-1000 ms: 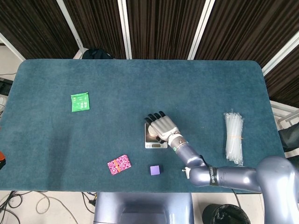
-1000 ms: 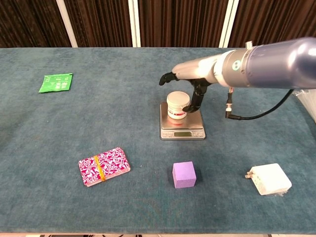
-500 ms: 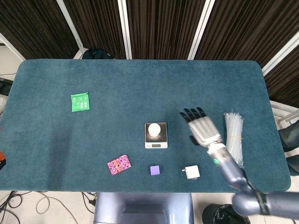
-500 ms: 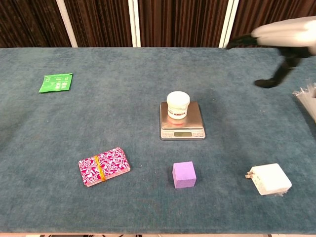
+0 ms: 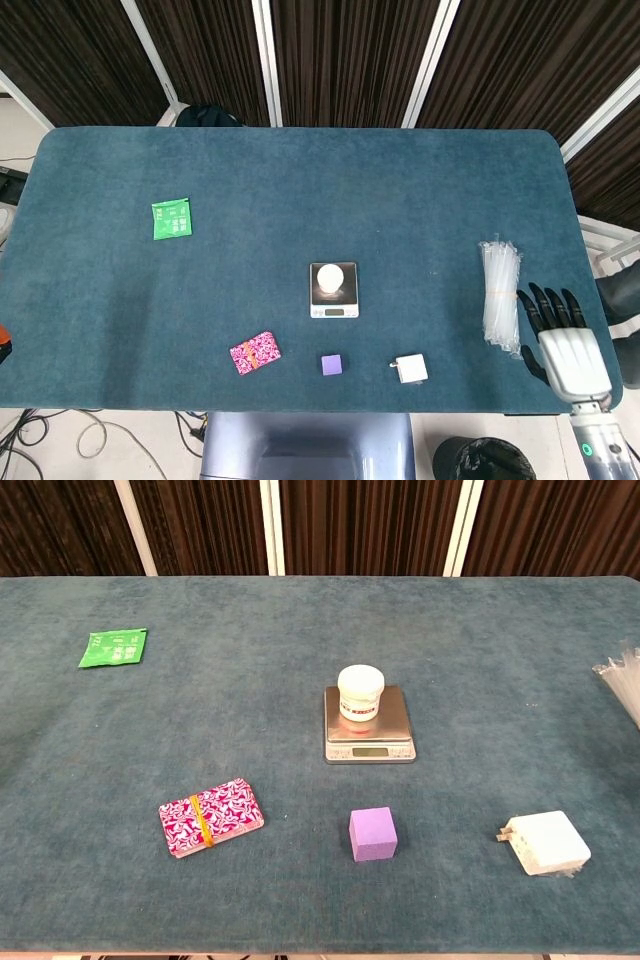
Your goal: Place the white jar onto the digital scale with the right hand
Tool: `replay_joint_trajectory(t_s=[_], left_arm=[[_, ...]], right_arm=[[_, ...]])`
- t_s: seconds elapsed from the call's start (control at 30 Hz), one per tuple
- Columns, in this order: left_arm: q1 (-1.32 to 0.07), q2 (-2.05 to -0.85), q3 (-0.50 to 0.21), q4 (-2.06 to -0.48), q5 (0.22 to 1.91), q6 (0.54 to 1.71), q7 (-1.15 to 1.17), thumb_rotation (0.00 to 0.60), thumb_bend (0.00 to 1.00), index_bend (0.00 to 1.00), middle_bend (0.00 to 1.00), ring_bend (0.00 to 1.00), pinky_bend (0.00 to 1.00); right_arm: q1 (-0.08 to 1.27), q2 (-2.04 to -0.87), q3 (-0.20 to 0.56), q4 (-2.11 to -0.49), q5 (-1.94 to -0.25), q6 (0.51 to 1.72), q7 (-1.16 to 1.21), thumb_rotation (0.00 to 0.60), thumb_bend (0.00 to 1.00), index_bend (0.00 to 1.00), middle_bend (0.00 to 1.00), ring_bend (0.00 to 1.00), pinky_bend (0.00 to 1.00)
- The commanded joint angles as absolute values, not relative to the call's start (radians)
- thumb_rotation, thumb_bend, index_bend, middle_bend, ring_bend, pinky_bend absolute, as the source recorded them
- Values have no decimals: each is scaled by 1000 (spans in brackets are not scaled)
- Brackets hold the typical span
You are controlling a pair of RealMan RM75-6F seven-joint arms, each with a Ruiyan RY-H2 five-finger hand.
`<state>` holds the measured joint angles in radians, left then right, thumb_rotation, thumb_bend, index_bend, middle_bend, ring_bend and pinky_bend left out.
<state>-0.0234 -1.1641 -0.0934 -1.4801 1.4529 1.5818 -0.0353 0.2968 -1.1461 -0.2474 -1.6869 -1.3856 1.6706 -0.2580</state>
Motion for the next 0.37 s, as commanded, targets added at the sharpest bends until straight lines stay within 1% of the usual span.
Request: replay_joint_trajectory(t_s=[0.03,0.37], left_arm=[[-23,-1164,-94,-1477,1452,1581,-37,600,773,55,0,0,0],[-27,-1168,-90,-1471,1456,1574,-30,600,774,55,0,0,0]], right_arm=[[259,-1173,-239,-1647,-1414,1697,-242,600,451,9,50,69,0],[207,-1179,-174,-1616,-1470,1702,-229,600,451,8,49,69,0]])
